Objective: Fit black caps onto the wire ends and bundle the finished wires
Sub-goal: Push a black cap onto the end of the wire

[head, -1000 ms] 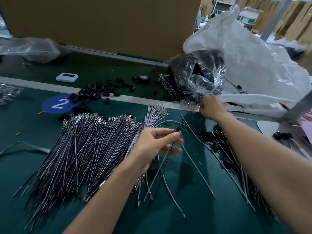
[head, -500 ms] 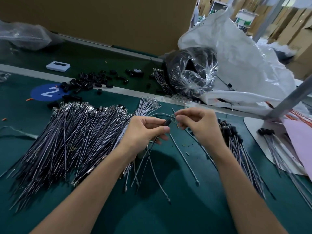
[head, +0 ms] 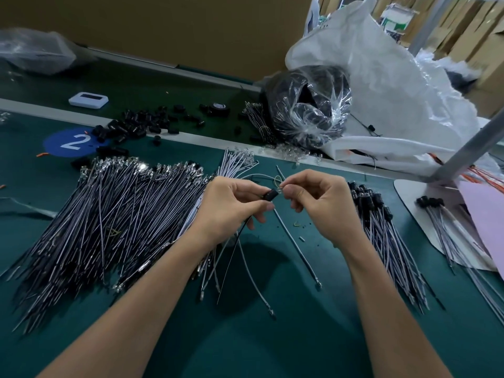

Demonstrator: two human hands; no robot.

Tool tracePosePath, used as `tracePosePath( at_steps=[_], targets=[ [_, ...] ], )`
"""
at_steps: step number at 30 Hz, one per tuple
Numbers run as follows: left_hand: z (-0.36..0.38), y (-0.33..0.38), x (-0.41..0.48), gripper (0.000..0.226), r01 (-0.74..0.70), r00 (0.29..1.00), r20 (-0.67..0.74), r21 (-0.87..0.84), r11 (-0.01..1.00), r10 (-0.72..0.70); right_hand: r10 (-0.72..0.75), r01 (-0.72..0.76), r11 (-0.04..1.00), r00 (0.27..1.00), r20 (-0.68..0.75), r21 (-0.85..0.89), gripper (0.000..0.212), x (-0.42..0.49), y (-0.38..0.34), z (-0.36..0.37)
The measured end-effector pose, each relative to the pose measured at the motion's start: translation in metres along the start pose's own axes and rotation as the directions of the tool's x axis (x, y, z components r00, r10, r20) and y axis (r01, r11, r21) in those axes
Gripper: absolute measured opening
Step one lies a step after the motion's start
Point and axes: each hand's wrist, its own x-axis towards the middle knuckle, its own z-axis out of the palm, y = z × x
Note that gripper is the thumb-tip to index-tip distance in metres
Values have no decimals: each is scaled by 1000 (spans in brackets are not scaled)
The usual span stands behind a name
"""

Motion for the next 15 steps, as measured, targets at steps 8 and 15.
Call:
tracePosePath(
  at_steps=[8,15],
  targets=[
    [0,2,0,18,-20,998,54,18,1000,19,4,-3,1000,999,-42,17,10,-3,1,0],
    [0,0,1,20,-21,997,79,42,999,18,16,-15,1000,998,53,-17,14,-2,3,1]
  ],
)
